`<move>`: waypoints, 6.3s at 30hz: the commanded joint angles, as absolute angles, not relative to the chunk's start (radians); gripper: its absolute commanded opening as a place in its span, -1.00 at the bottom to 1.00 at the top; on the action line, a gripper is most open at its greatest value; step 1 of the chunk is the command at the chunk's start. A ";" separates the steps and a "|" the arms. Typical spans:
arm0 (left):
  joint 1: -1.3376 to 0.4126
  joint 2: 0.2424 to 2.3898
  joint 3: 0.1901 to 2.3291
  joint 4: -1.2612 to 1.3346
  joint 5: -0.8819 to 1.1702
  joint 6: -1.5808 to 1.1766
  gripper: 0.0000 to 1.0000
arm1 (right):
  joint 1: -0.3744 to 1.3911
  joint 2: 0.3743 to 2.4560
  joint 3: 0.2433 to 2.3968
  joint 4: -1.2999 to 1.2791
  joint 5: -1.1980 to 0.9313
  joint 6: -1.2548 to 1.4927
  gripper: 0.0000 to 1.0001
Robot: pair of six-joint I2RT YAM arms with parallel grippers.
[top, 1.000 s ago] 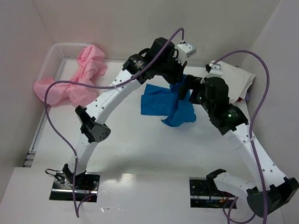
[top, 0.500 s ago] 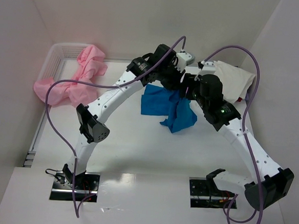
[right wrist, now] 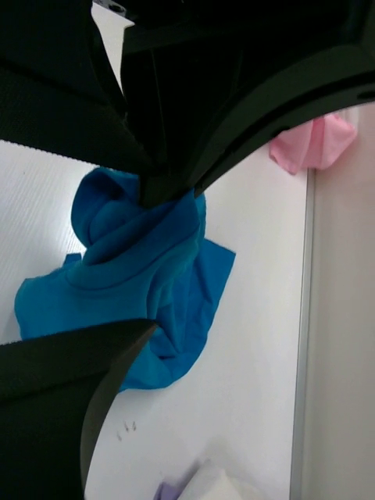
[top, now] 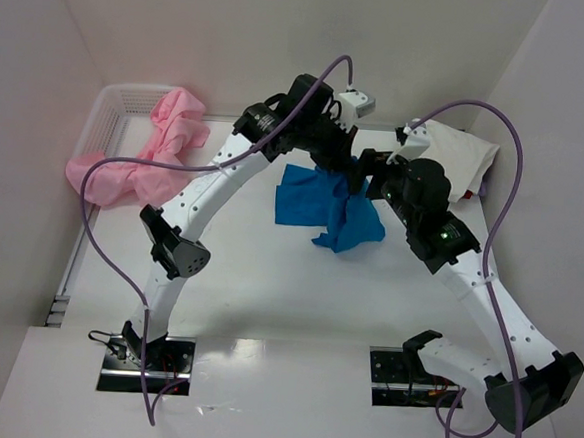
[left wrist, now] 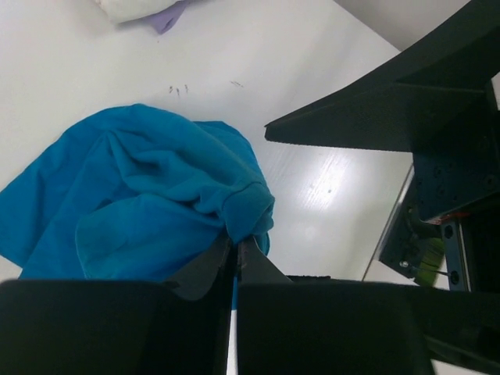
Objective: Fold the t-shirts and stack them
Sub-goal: Flatten out the tshirt
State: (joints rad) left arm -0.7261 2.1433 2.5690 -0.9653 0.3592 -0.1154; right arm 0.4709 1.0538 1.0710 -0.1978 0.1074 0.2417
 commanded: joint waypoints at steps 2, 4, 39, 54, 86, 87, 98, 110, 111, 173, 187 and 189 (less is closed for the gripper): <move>-0.749 2.071 2.667 -0.933 0.583 -0.183 -1.00 | 0.474 1.034 1.037 -0.100 0.020 0.236 0.51; -0.738 2.071 2.683 -0.933 0.604 -0.183 -1.00 | 0.474 1.034 1.028 -0.100 0.002 0.236 0.51; -0.657 2.106 2.682 -0.933 0.706 -0.193 -1.00 | 0.483 0.919 1.020 -0.312 -0.017 0.334 0.97; -0.666 2.049 2.623 -0.923 0.776 -0.202 -1.00 | 0.483 1.037 1.068 -0.086 0.135 0.259 -0.75; -0.520 1.936 1.516 -0.296 0.278 -0.227 0.99 | 0.483 0.841 1.088 -0.319 0.175 0.330 -1.00; -0.511 1.945 1.516 -0.278 0.287 -0.227 0.99 | 0.483 0.841 1.088 -0.319 0.175 0.339 -1.00; -0.454 2.204 1.698 -0.143 0.400 -0.310 0.96 | 0.483 0.841 1.088 -0.319 0.175 0.348 -0.98; -0.445 2.263 1.746 -0.166 0.506 -0.324 0.43 | 0.483 0.831 1.078 -0.308 0.175 0.339 -0.96; -0.445 2.263 1.746 -0.178 0.506 -0.324 0.37 | 0.483 0.831 1.078 -0.308 0.175 0.339 -0.95; -0.114 1.164 1.192 -0.666 0.116 -0.379 -1.00 | 0.331 0.933 0.910 -0.110 0.219 0.393 -0.79; -0.132 1.449 1.043 -0.483 0.158 -0.399 -0.33 | 0.331 1.054 0.881 -0.022 0.189 0.383 -0.79; -0.141 1.475 1.057 -0.483 0.158 -0.399 -0.18 | 0.331 1.081 0.881 -0.012 0.189 0.383 -0.79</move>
